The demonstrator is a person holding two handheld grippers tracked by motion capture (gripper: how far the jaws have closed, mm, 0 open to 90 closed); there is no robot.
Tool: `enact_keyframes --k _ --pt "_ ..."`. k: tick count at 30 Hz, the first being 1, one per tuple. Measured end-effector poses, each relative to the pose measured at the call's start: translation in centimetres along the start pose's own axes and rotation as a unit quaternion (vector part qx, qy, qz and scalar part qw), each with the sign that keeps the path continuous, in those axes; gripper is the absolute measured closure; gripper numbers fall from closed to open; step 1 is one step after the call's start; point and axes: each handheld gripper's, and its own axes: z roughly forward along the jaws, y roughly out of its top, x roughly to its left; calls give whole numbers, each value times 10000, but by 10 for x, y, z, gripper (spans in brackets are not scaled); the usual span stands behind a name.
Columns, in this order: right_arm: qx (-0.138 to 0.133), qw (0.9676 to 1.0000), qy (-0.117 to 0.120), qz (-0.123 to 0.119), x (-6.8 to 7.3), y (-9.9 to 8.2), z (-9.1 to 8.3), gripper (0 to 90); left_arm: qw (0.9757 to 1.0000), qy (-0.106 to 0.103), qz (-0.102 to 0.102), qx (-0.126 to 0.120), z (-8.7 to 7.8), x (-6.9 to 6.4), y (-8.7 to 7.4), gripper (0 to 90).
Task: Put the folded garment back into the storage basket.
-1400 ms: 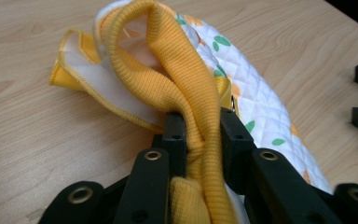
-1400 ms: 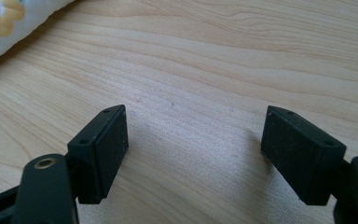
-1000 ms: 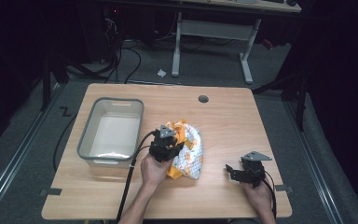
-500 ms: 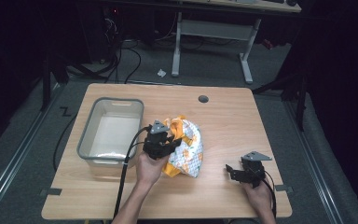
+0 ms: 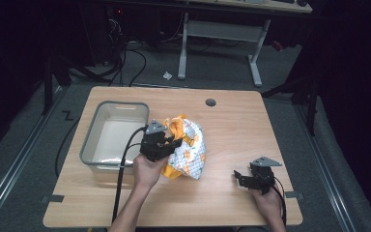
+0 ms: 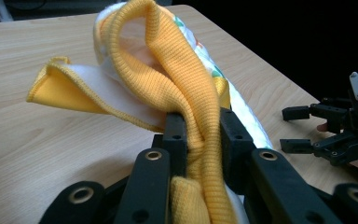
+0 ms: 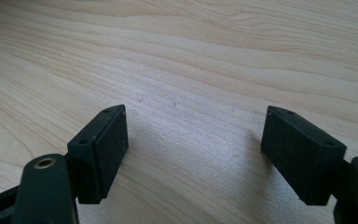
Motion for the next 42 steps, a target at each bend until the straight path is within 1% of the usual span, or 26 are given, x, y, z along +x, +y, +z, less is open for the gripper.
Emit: enact_keyframes --k 4,8,12,15,21,30,35,38,42 --pt "0 10000 1 0 0 0 0 233 10000 0 -71 -52 -5 4 1 761" --pt "1 10000 0 1 0 0 0 233 10000 52 24 -68 -10 4 2 761" --pt "0 10000 -2 0 0 0 0 233 9999 58 19 -81 -15 7 4 761" --pt "1 10000 -1 1 0 0 0 233 9999 69 15 -148 -20 9 5 761" --pt "1 10000 1 -2 0 0 0 233 9997 -47 -57 -235 -28 16 5 761" --pt "0 10000 1 3 0 0 0 233 9993 -26 -90 -354 -43 25 8 761" --pt "-1 10000 1 5 0 0 0 233 9991 29 -138 -412 -52 31 10 761" --pt "2 10000 1 -2 0 0 0 233 9989 28 -140 -452 -56 35 11 761" --pt "1 10000 3 1 0 0 0 232 9987 95 -147 -481 -63 40 12 761"
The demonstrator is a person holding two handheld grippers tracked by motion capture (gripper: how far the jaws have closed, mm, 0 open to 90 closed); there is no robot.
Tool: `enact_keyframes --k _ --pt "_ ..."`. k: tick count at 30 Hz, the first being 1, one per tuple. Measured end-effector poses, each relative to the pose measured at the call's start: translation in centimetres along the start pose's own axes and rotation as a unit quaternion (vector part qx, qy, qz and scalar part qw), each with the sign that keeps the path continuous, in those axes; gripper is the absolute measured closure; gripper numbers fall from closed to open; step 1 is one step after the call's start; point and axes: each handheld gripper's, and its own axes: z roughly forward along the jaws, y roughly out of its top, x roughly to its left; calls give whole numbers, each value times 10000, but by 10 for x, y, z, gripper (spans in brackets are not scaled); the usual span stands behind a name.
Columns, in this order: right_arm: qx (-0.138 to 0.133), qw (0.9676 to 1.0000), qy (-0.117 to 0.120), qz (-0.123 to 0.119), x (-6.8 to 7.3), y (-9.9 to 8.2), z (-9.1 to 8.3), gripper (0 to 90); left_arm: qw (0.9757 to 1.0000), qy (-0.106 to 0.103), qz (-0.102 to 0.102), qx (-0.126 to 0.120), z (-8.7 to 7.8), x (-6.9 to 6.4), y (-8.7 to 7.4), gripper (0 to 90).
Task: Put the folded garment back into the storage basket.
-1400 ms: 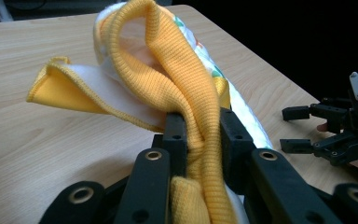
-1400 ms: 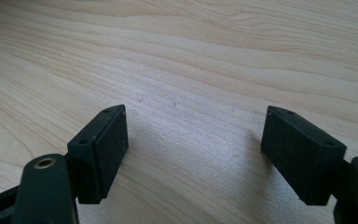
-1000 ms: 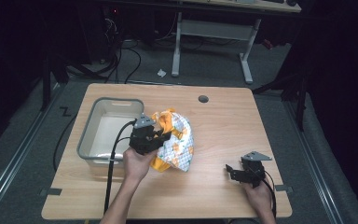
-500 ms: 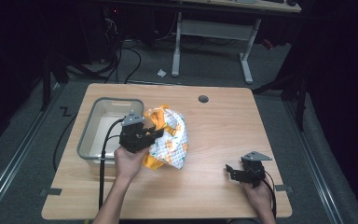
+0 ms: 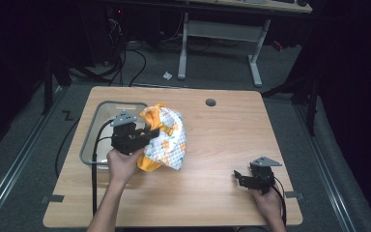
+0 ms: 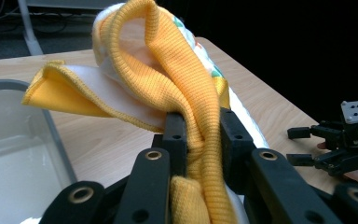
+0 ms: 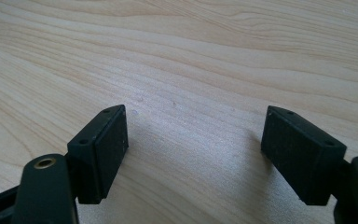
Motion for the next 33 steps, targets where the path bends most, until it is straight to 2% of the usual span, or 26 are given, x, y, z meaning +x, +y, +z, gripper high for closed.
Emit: enact_keyframes --k 5,13,23,33 --pt "6 10000 -4 7 0 0 0 232 9999 34 -81 -58 -7 6 0 761" --pt "6 10000 -4 11 0 0 0 232 9999 90 -92 -104 -15 17 1 760" --pt "4 10000 -11 9 0 0 0 233 9995 290 -87 -102 -26 28 2 760" --pt "0 10000 -12 16 0 0 0 232 9992 377 -76 -131 -33 34 5 760"
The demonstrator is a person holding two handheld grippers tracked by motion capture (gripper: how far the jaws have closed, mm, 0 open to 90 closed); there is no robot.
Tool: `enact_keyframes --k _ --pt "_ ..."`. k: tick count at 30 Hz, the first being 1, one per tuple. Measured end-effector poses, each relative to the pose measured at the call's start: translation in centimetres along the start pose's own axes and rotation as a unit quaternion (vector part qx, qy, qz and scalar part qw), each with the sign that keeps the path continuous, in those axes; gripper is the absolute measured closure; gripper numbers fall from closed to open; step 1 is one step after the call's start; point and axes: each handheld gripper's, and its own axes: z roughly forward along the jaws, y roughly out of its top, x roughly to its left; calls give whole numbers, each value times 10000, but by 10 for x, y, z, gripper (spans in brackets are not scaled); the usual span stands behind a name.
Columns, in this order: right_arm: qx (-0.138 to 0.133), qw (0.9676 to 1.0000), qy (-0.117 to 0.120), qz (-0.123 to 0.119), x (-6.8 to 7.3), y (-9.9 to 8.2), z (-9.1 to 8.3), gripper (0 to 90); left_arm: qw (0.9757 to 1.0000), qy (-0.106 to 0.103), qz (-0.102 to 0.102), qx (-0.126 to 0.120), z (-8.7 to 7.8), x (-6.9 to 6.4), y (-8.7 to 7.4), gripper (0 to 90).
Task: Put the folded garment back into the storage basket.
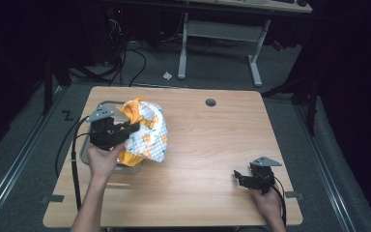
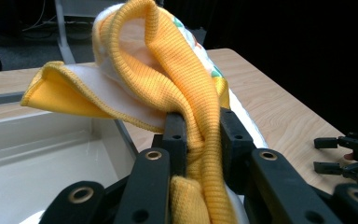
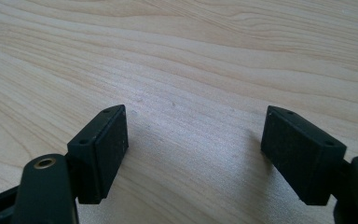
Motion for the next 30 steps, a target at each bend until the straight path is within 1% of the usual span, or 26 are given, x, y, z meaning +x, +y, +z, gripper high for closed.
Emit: enact_keyframes --k 6,17,30 --pt "0 10000 -3 3 0 0 0 233 9999 106 -24 -20 -5 7 1 760" --pt "0 10000 -4 4 0 0 0 233 9996 291 24 -15 -15 18 2 760" --pt "-1 10000 -5 3 0 0 0 233 9991 410 -79 62 -17 37 -1 756"
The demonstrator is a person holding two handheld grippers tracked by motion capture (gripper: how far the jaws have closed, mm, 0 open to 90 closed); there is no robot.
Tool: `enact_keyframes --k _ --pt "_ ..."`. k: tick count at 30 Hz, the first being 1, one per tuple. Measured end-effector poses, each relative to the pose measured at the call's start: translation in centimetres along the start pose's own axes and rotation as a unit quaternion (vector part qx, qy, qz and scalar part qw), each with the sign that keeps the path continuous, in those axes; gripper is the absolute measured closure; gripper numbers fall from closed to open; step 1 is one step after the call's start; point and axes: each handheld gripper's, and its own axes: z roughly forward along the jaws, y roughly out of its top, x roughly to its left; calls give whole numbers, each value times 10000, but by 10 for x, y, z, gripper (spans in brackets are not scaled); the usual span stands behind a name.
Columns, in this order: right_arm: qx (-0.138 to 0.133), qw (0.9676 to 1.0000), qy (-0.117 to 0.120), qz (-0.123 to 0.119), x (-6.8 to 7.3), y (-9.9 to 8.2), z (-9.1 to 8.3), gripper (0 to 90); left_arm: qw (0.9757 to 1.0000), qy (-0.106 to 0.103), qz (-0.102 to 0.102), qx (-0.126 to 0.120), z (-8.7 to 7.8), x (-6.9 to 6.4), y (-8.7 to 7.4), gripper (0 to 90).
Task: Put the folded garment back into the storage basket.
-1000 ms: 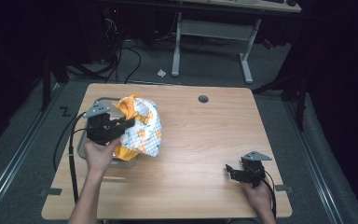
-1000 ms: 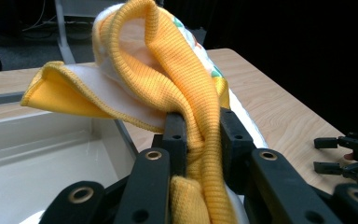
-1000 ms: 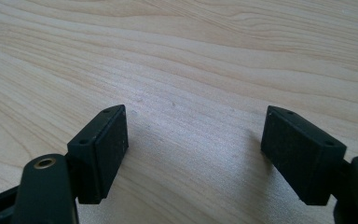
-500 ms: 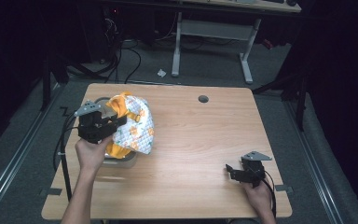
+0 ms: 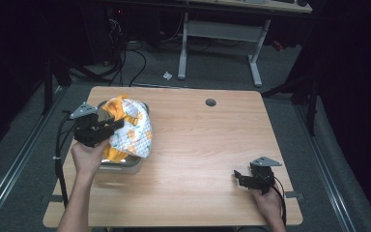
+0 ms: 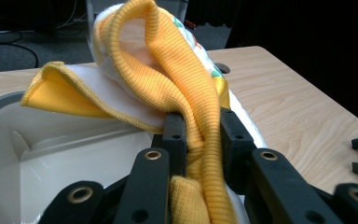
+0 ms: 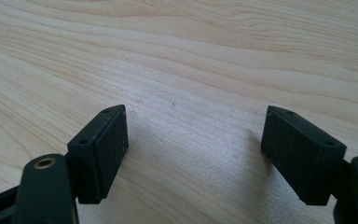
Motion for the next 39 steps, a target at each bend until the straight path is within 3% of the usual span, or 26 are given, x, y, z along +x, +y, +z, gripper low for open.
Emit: enact_keyframes --k 21,27,32,39 --pt "1 10000 -1 0 0 0 0 233 9985 220 -36 493 19 26 -15 754" --pt "1 10000 -1 -1 0 0 0 233 9962 446 127 731 27 27 -18 752" --pt "1 10000 -2 0 0 0 0 233 9923 695 379 956 35 27 -21 747" --pt "1 10000 -1 -1 0 0 0 233 9894 792 457 1132 43 30 -24 748"
